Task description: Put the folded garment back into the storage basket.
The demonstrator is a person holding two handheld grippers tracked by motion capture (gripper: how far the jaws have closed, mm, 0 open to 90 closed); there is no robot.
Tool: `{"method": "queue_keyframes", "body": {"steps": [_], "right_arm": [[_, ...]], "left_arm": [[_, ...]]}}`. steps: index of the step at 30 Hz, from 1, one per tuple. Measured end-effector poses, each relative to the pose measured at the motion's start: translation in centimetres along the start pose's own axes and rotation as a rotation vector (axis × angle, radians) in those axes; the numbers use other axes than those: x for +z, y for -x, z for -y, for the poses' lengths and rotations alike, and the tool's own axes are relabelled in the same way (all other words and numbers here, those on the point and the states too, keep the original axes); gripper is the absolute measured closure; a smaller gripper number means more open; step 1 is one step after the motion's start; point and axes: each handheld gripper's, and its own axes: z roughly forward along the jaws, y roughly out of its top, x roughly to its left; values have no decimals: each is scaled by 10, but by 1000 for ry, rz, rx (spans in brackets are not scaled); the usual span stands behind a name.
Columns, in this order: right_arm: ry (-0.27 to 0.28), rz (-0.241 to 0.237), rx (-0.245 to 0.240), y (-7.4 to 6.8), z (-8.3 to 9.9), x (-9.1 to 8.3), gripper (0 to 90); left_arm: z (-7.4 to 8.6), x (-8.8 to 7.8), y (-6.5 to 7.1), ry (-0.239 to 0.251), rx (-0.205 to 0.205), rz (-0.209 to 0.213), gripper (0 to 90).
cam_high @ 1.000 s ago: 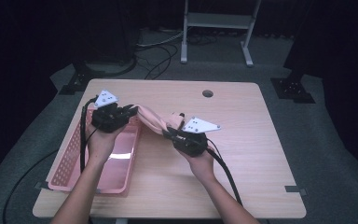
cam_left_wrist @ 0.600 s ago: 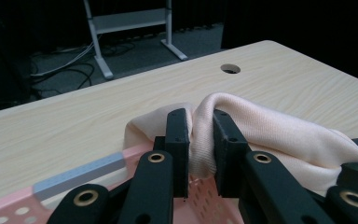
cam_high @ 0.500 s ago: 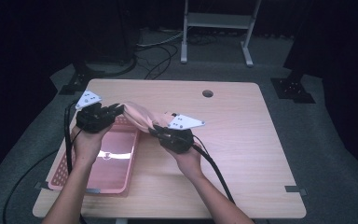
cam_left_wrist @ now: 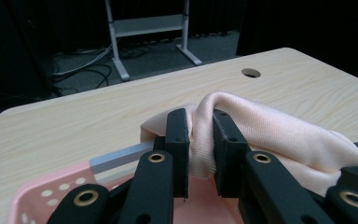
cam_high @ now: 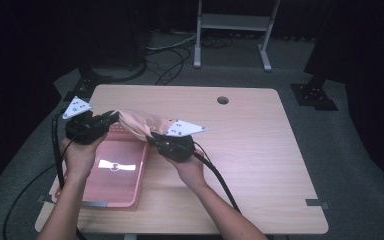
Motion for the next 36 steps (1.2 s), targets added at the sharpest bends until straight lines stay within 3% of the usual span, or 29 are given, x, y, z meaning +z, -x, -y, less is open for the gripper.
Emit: {"method": "queue_keyframes", "body": {"steps": [23,36], "right_arm": [[-12,-75,-36,-27,-22,46,806],[-16,-108,-50,-39,-21,44,806]], "left_arm": [[18,-48,-39,41,-58,-87,794],[35,-67,-38,46,-71,-80,794]]}}
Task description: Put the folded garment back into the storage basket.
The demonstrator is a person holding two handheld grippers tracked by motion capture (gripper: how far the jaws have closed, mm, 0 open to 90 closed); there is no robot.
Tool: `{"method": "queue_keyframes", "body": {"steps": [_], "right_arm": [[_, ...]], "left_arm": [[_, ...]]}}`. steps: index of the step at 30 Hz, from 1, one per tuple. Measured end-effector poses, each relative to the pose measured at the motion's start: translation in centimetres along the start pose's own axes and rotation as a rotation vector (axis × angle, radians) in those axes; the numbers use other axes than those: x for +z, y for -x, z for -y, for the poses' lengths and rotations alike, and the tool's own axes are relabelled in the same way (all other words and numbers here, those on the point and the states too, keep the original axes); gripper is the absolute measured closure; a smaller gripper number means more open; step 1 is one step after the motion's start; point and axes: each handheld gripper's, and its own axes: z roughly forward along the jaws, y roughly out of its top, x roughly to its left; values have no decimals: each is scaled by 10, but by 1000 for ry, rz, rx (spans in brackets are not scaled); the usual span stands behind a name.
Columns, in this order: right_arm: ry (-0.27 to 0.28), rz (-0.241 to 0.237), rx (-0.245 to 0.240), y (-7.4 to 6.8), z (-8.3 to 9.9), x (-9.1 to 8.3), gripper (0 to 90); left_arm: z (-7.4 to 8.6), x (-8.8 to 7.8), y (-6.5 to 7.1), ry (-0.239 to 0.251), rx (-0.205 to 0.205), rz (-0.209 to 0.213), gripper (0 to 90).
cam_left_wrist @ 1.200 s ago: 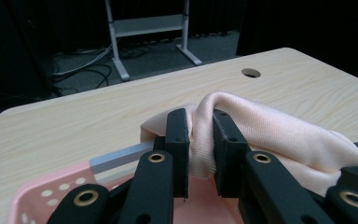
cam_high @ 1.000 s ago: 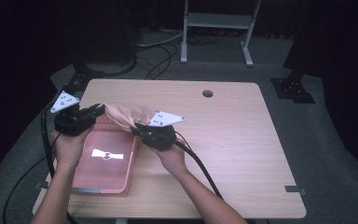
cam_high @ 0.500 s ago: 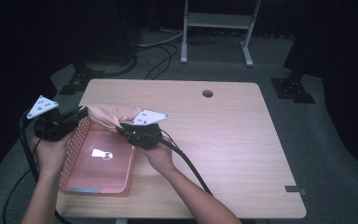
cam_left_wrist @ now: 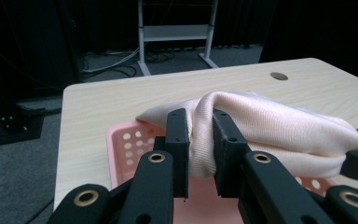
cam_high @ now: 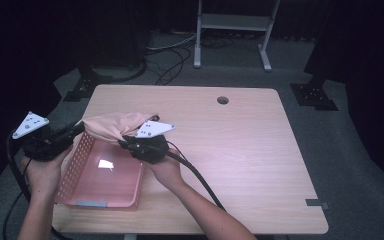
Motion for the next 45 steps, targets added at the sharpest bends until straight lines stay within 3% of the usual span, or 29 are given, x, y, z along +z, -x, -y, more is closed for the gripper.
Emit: {"method": "queue_keyframes", "body": {"steps": [18,26,45], "right_arm": [[-12,-44,-14,-21,18,-9,806],[-25,-66,-20,-29,24,-8,805],[-46,-87,-14,-33,32,-6,805]], "left_arm": [[32,-26,8,0,-21,33,793],[42,-36,10,-8,-17,24,793],[58,-45,12,-22,-19,13,792]]}}
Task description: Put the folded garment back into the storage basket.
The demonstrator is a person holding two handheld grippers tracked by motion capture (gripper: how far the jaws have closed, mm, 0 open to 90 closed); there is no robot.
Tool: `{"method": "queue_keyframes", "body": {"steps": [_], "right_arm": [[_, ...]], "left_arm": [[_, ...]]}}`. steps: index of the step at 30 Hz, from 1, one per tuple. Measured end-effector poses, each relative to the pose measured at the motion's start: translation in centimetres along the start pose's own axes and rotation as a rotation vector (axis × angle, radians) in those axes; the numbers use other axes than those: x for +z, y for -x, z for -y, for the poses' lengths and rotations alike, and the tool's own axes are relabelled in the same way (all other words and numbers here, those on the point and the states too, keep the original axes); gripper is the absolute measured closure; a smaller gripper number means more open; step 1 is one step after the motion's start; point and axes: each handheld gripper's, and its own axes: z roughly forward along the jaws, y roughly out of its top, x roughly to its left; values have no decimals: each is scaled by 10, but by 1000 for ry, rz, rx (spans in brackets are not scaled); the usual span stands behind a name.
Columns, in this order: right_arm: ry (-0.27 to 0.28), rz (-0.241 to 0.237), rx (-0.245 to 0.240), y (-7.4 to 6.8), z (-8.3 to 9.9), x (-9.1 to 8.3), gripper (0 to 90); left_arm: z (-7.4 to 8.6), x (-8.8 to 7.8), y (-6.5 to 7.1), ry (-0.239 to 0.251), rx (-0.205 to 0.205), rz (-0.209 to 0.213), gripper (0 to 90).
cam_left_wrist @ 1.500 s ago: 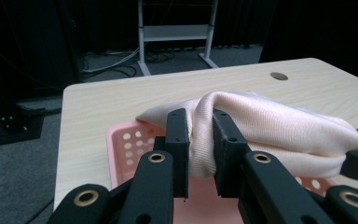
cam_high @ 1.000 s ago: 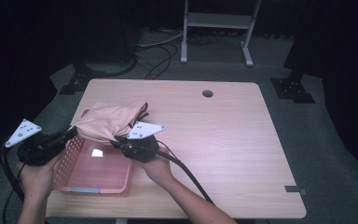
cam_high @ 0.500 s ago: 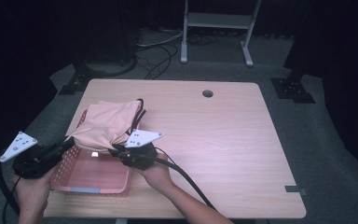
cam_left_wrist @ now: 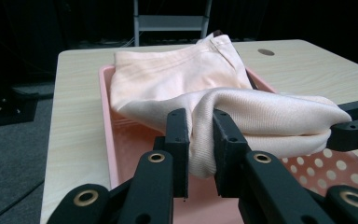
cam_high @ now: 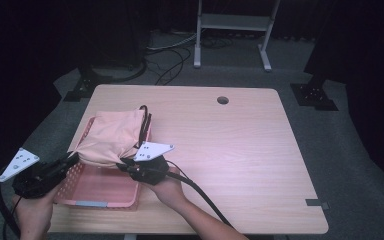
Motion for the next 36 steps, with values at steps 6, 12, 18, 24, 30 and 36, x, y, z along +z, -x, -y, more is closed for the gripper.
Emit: {"method": "queue_keyframes", "body": {"steps": [6,12,18,24,30,36], "right_arm": [[-15,-6,-1,-2,2,4,805],[-27,-5,3,-1,2,4,805],[-46,-18,14,-1,4,4,804],[-82,-54,27,-4,8,7,804],[-111,-66,24,-8,12,10,803],[-126,-73,26,-12,14,10,802]], "left_arm": [[4,0,-2,-9,-8,-3,792],[7,0,-2,-15,-12,0,792],[9,0,-2,-41,-18,10,791],[14,-2,-5,-86,-29,23,788],[21,-3,-5,-144,-25,25,783],[26,-2,-5,-180,-25,22,783]]}}
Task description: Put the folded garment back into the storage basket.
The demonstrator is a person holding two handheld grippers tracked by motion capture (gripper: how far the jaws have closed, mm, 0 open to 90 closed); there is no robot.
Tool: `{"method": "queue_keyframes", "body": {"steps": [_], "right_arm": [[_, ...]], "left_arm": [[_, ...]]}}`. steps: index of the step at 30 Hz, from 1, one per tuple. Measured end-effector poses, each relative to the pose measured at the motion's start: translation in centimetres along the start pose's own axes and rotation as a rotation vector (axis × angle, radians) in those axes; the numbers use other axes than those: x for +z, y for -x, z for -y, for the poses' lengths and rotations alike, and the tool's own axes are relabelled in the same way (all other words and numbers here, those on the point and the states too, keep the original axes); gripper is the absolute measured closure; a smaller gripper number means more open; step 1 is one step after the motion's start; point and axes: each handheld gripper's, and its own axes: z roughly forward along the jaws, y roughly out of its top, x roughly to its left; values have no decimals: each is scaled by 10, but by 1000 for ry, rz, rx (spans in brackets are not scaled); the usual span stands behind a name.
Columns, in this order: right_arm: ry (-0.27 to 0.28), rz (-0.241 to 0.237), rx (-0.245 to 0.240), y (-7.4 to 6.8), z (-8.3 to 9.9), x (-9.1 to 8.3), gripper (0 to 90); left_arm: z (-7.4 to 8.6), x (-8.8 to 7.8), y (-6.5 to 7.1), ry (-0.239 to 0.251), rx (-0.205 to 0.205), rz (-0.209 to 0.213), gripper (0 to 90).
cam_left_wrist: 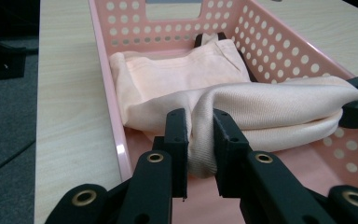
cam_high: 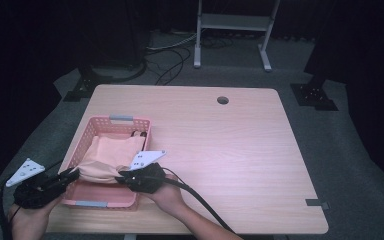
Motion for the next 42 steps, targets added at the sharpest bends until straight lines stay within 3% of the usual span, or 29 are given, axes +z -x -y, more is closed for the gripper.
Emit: {"method": "queue_keyframes", "body": {"steps": [11,22,27,36,40,42], "right_arm": [[0,-10,5,0,1,0,773],[39,-37,25,2,5,-5,562],[46,-47,38,3,8,-7,519],[76,-28,63,7,10,-13,252],[105,-38,70,9,11,-14,122],[136,-17,57,8,12,-13,93]], "left_arm": [[1,0,0,-8,2,3,785],[1,0,3,-5,4,-2,785],[1,1,5,-5,9,2,786],[1,3,6,-6,14,12,786],[1,3,6,-5,13,11,786],[1,3,6,-7,14,11,786]]}}
